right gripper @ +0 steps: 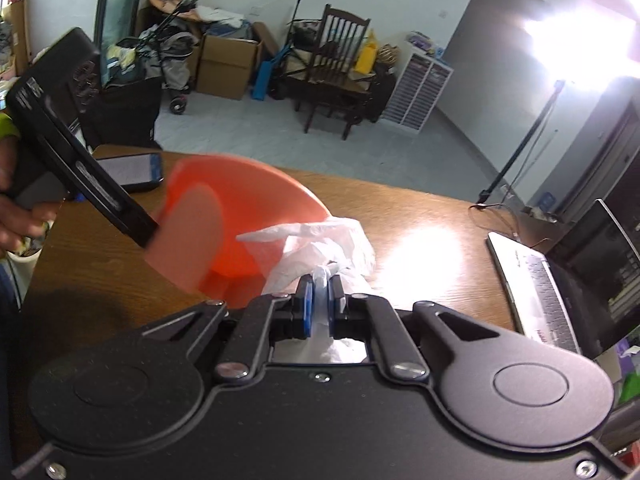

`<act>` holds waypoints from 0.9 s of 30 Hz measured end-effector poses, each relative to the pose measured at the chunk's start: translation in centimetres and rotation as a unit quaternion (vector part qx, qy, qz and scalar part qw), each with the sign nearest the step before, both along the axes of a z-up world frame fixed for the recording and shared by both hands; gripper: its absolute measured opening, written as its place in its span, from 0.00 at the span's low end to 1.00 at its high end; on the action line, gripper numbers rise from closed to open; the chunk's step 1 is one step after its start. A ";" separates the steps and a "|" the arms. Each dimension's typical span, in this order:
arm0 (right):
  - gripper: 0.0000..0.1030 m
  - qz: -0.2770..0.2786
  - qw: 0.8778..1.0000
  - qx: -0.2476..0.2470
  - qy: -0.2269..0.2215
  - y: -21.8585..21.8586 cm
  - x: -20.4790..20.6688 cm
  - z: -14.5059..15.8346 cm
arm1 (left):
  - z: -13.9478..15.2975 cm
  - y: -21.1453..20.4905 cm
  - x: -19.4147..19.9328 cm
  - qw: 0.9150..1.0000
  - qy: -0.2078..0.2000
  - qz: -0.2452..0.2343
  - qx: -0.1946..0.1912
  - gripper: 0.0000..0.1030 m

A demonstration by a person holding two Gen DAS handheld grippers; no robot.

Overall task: Clean bowl
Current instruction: 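Turn the bowl upside down with the left tool while the right tool wipes its feet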

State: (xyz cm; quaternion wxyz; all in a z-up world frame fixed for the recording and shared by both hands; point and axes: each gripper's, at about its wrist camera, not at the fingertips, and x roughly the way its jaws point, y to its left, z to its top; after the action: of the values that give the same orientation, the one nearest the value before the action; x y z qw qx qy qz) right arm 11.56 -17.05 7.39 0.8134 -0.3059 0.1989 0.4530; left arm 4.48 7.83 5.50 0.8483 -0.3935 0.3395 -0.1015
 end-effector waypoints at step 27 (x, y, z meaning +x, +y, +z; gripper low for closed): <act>0.07 0.019 0.986 0.150 -0.068 -4.4 -0.5 11.8 | 13.6 -0.7 -0.3 0.966 -0.195 -0.053 -0.160 0.36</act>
State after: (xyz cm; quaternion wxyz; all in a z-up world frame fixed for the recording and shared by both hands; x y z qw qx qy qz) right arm 11.04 -21.48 19.15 0.8530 -0.2143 0.0677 0.4710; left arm 4.13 7.13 19.10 0.8175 -0.4779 0.1671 -0.2745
